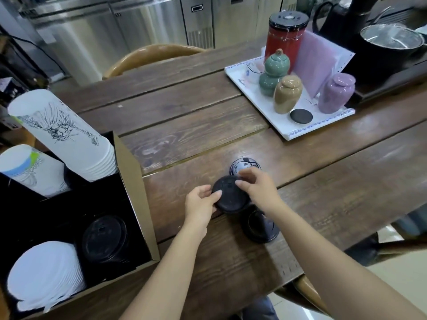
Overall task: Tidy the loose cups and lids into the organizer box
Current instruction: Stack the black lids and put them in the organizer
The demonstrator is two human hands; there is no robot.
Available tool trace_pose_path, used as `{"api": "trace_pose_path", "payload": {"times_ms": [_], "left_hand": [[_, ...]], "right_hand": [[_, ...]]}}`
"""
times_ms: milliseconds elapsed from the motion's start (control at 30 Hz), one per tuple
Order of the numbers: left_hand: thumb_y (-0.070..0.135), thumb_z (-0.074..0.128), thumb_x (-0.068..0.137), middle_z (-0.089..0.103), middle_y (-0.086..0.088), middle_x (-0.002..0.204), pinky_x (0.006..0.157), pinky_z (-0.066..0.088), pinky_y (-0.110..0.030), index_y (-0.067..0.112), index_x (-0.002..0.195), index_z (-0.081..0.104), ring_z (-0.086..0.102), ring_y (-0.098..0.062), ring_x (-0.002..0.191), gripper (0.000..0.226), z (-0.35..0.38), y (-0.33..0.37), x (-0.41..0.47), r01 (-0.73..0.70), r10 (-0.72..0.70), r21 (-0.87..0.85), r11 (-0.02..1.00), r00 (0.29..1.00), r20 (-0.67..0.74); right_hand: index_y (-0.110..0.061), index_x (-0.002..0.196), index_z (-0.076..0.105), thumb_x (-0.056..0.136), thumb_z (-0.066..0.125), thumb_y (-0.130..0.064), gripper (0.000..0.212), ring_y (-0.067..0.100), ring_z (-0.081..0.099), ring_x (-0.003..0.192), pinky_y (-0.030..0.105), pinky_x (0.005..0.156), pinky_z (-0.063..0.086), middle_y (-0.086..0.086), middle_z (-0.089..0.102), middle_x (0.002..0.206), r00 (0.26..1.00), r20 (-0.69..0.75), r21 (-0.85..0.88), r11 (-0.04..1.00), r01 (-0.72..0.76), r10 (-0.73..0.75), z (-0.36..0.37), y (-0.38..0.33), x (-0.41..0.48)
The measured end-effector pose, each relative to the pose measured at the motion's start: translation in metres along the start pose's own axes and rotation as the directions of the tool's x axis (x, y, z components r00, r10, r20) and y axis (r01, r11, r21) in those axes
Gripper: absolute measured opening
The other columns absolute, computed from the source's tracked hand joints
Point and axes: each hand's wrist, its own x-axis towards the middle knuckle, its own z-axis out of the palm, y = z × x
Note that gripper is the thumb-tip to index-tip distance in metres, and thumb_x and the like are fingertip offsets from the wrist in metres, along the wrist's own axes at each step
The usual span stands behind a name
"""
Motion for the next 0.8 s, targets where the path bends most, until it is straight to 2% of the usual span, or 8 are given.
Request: {"api": "trace_pose_path", "payload": {"times_ms": [133,200,300,400,500,667,733,800], "left_hand": [[0.014,0.069,0.083,0.062,0.0,0.097,0.08,0.053,-0.038,0.01,0.107,0.062,0.059,-0.018,0.087,0.025,0.012,0.02,-0.002,-0.019,0.017,0.024,1.0,0.995,0.093],[0.012,0.068,0.083,0.062,-0.001,0.092,0.076,0.054,-0.035,0.01,0.104,0.062,0.059,-0.016,0.08,0.022,0.02,0.023,-0.005,-0.017,0.012,0.034,0.999,0.987,0.162],[0.01,0.067,0.084,0.062,0.001,0.088,0.072,0.053,-0.03,0.008,0.106,0.062,0.058,-0.012,0.075,0.022,0.029,0.016,-0.009,0.004,-0.022,0.083,0.997,0.975,0.221],[0.008,0.064,0.086,0.06,0.004,0.084,0.068,0.051,-0.026,0.007,0.106,0.062,0.055,-0.008,0.074,0.02,0.035,0.0,-0.012,0.0,-0.036,0.147,0.989,0.97,0.242],[0.009,0.064,0.086,0.062,-0.002,0.09,0.066,0.049,-0.024,0.003,0.11,0.064,0.057,-0.015,0.082,0.024,0.04,-0.015,-0.014,-0.045,-0.006,0.214,0.976,0.973,0.229],[0.009,0.066,0.084,0.067,-0.009,0.102,0.092,0.052,-0.039,0.01,0.103,0.065,0.061,-0.021,0.096,0.019,0.045,-0.032,-0.016,-0.073,0.013,0.297,0.952,0.98,0.198],[0.009,0.066,0.084,0.066,-0.008,0.103,0.096,0.05,-0.04,0.01,0.104,0.064,0.06,-0.019,0.095,0.021,0.045,-0.034,-0.016,-0.075,0.005,0.32,0.944,0.977,0.215],[0.01,0.067,0.083,0.064,-0.005,0.103,0.095,0.05,-0.039,0.012,0.105,0.061,0.059,-0.018,0.096,0.023,0.046,-0.035,-0.017,-0.064,-0.027,0.346,0.936,0.967,0.253]], "right_hand": [[-0.016,0.099,0.062,0.08,0.07,-0.01,0.022,0.023,0.062,0.098,0.035,0.087,0.049,0.009,0.067,0.1,0.998,-0.05,0.101,0.995,-0.023,0.028,-0.032,-0.001,-0.002],[-0.014,0.096,0.062,0.08,0.07,-0.009,0.019,0.025,0.062,0.093,0.032,0.079,0.05,0.014,0.067,0.101,0.996,-0.079,0.12,0.992,-0.028,0.037,-0.044,0.002,-0.007],[-0.009,0.098,0.061,0.081,0.068,-0.006,0.018,0.019,0.058,0.083,0.02,0.068,0.047,0.013,0.064,0.094,0.995,-0.093,0.083,0.996,-0.036,0.044,-0.052,0.01,-0.022],[-0.005,0.106,0.063,0.081,0.07,-0.016,0.029,0.02,0.06,0.086,0.027,0.072,0.045,0.011,0.066,0.1,0.995,-0.07,-0.114,0.99,-0.078,0.07,-0.056,0.026,-0.036],[-0.005,0.108,0.063,0.081,0.069,-0.022,0.033,0.021,0.059,0.083,0.028,0.07,0.043,0.011,0.067,0.102,0.991,-0.043,-0.204,0.97,-0.13,0.124,-0.058,0.04,-0.044],[0.0,0.108,0.061,0.083,0.067,-0.024,0.035,0.028,0.06,0.095,0.032,0.077,0.044,0.016,0.066,0.106,0.991,-0.046,-0.325,0.937,-0.131,0.123,-0.055,0.043,-0.053],[0.004,0.1,0.063,0.085,0.065,-0.025,0.033,0.031,0.061,0.09,0.037,0.076,0.046,0.021,0.067,0.099,0.991,-0.035,-0.37,0.919,-0.134,0.13,-0.053,0.044,-0.054],[0.002,0.07,0.059,0.086,0.062,-0.029,0.035,0.025,0.052,0.063,0.033,0.057,0.039,0.021,0.058,0.069,0.986,-0.013,-0.395,0.905,-0.157,0.166,-0.053,0.046,-0.055]]}}
